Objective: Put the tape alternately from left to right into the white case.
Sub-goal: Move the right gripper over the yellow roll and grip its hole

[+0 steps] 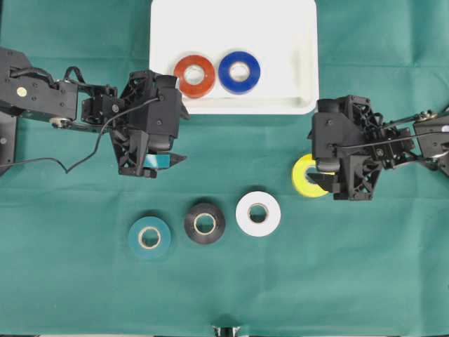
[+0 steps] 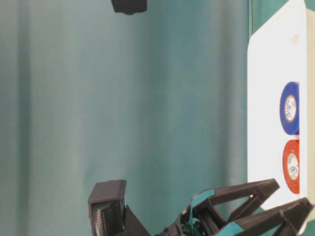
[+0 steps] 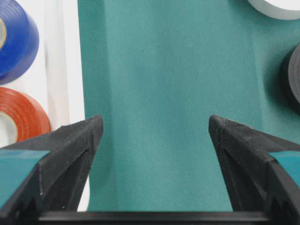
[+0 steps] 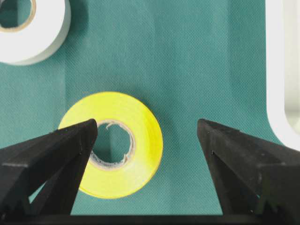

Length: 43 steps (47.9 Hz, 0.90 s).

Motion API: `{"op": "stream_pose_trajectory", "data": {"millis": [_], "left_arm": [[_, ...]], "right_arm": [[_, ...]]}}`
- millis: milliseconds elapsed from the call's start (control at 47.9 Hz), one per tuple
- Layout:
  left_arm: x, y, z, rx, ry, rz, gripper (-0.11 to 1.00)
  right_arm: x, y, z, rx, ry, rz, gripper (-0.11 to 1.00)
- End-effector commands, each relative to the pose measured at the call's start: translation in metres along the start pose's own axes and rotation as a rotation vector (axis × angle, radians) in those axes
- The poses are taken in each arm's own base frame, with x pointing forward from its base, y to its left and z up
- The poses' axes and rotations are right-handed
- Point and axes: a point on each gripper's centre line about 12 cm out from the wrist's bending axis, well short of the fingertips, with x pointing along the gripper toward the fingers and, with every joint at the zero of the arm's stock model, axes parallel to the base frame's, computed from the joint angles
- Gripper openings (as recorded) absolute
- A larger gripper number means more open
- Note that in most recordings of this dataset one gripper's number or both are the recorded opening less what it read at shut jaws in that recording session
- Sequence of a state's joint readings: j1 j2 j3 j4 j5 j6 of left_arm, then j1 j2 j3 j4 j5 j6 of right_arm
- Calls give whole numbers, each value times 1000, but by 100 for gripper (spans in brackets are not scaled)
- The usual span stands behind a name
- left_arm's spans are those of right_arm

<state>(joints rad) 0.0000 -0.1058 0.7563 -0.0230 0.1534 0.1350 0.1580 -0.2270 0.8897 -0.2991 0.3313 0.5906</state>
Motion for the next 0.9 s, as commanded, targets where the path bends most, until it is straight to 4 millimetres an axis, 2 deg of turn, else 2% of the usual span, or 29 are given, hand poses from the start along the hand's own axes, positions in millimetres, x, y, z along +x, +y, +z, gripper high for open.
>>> {"op": "stream_pose_trajectory", "data": {"millis": [0, 230, 626, 877], "left_arm": [[-6, 1, 10, -3, -38, 3, 93], [-6, 0, 11, -2, -40, 2, 93], [-4, 0, 8, -3, -32, 2, 93], [-4, 0, 8, -2, -31, 2, 93]], "right_arm": [[-6, 3, 6, 3, -31, 14, 73], [-4, 2, 4, 2, -22, 12, 73], [26, 0, -12, 0, 42, 6, 73], [36, -3, -17, 5, 58, 5, 73]]}}
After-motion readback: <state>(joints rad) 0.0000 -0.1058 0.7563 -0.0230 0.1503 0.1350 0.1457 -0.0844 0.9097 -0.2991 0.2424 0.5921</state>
